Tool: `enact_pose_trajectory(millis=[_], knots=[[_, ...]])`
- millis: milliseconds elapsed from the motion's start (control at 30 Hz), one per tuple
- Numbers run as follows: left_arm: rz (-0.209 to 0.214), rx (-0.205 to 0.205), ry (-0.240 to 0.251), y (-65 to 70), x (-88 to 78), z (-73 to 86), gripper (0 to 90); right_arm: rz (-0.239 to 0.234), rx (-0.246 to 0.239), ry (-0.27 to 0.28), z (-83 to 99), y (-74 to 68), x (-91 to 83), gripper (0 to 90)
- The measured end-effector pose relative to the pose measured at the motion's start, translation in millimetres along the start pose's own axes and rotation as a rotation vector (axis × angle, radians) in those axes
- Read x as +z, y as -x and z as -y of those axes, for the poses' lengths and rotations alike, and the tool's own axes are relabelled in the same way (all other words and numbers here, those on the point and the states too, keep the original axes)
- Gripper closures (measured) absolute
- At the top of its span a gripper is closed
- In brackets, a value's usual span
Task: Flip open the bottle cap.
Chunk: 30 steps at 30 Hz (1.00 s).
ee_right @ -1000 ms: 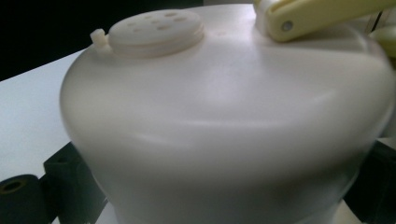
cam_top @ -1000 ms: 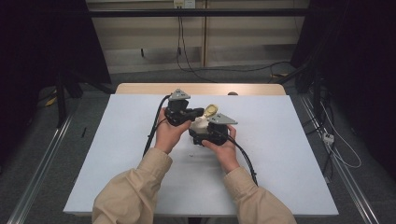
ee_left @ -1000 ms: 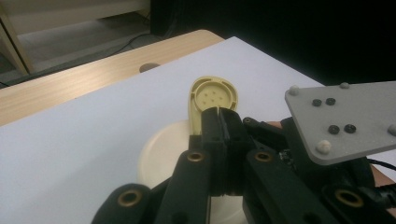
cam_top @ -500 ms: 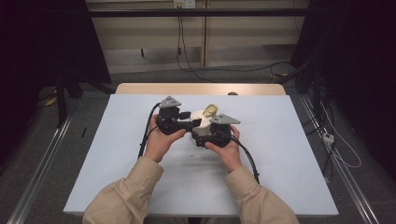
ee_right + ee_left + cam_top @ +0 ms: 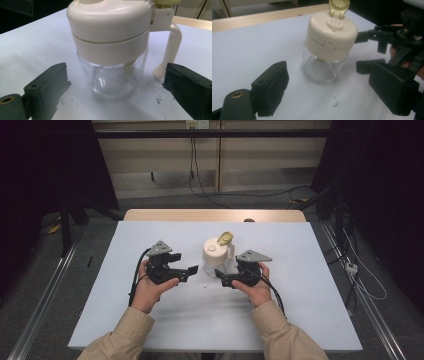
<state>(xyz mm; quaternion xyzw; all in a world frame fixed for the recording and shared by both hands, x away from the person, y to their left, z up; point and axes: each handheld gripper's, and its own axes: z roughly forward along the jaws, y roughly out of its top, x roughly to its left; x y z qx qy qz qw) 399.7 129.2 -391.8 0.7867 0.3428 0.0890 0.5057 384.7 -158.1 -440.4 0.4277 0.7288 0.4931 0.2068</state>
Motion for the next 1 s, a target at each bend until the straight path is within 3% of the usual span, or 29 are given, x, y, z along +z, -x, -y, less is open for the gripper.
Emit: enact_pose_trajectory(millis=[367,633,1000], knots=[[0.0,0.003,-0.001,-11.7,-22.5,33.3,13.1,-0.01,-0.04,0.001,13.9,3.0,-38.9,5.7],[-0.036,-0.023,-0.002,-21.2,-36.8,47.9,12.4,0.014,-0.047,0.005,26.9,16.2,-66.1,6.4],[-0.046,-0.015,-0.008,-24.6,-48.1,61.3,10.8,0.02,-0.05,-0.005,44.2,28.2,-96.0,6.5]])
